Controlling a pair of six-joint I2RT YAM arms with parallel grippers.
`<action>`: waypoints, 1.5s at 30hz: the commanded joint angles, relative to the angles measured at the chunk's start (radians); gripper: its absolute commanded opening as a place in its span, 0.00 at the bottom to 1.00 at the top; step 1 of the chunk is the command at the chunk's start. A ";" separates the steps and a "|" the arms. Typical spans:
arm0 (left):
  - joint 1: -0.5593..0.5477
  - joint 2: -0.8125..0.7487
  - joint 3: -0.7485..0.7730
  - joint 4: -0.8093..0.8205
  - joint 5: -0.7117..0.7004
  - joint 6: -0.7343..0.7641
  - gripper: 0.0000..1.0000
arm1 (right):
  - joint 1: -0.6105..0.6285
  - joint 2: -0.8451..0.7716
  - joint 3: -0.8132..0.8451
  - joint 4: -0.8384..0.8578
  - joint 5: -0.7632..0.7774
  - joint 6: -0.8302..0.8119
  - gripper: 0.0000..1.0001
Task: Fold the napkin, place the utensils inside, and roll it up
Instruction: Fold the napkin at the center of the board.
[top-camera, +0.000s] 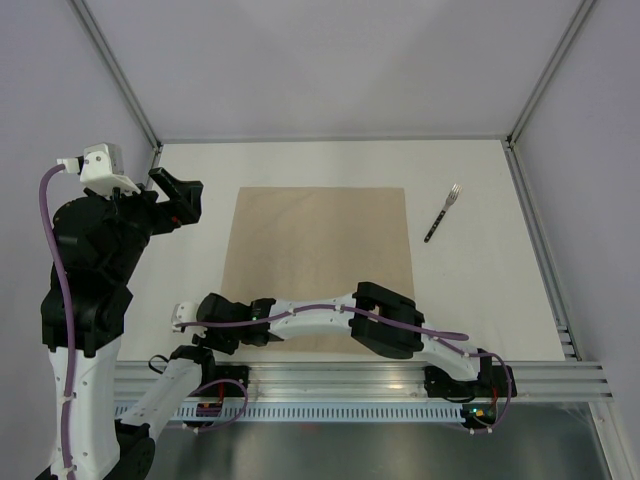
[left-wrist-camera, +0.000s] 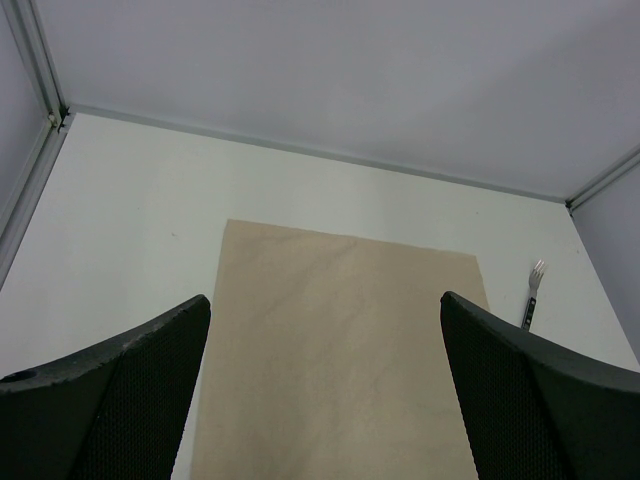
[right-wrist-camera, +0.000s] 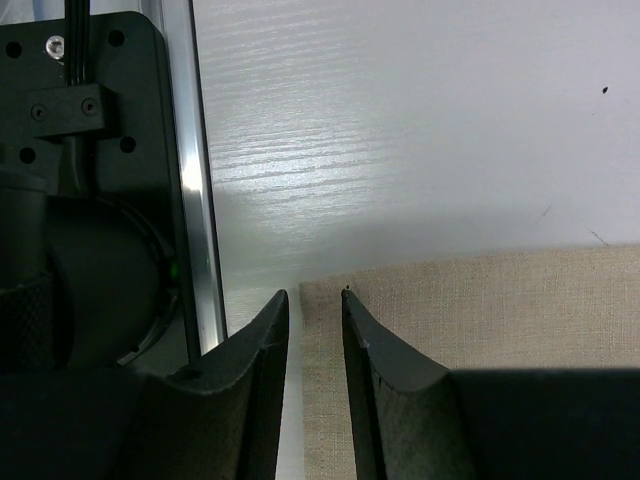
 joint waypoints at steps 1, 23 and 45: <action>0.004 0.005 0.019 0.011 0.023 -0.034 1.00 | 0.016 0.048 -0.018 -0.014 0.047 -0.021 0.34; 0.004 0.014 0.025 0.012 0.016 -0.028 1.00 | 0.010 0.073 -0.045 -0.022 0.056 -0.046 0.39; 0.006 0.028 0.036 0.017 0.019 -0.034 1.00 | -0.039 0.065 0.001 -0.076 0.010 -0.048 0.00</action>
